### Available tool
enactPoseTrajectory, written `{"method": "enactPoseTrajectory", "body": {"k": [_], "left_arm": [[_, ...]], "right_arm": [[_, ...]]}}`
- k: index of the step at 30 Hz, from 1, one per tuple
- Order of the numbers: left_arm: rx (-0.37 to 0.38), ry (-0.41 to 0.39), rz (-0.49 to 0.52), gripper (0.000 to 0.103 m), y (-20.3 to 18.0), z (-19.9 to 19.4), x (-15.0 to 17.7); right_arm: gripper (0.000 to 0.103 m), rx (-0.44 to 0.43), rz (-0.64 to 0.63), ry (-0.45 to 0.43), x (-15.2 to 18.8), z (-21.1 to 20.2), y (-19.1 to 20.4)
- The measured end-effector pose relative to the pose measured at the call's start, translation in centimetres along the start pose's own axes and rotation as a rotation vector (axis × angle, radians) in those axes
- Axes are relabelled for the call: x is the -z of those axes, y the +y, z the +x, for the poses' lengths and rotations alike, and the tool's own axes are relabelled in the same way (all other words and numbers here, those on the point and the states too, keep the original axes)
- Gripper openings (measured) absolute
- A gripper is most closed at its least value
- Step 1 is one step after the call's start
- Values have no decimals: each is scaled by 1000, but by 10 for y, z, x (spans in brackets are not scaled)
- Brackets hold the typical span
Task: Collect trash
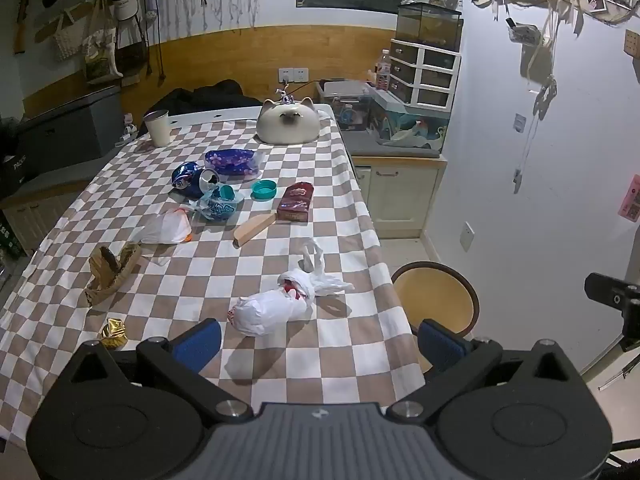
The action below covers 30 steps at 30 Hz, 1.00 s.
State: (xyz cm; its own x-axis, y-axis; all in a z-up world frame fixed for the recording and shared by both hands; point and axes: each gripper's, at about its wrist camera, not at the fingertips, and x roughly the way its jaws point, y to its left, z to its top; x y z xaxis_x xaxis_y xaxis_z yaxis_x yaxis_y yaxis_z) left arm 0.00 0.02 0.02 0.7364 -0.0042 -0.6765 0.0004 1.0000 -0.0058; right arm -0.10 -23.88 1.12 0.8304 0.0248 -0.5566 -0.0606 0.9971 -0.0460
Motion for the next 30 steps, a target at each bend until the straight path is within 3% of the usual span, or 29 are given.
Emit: {"method": "enactPoseTrajectory", "body": {"k": [30], "left_arm": [[-3,1,2,103,0,0,0]], "right_arm": [[103,0,-1,0,3,2,0]]}}
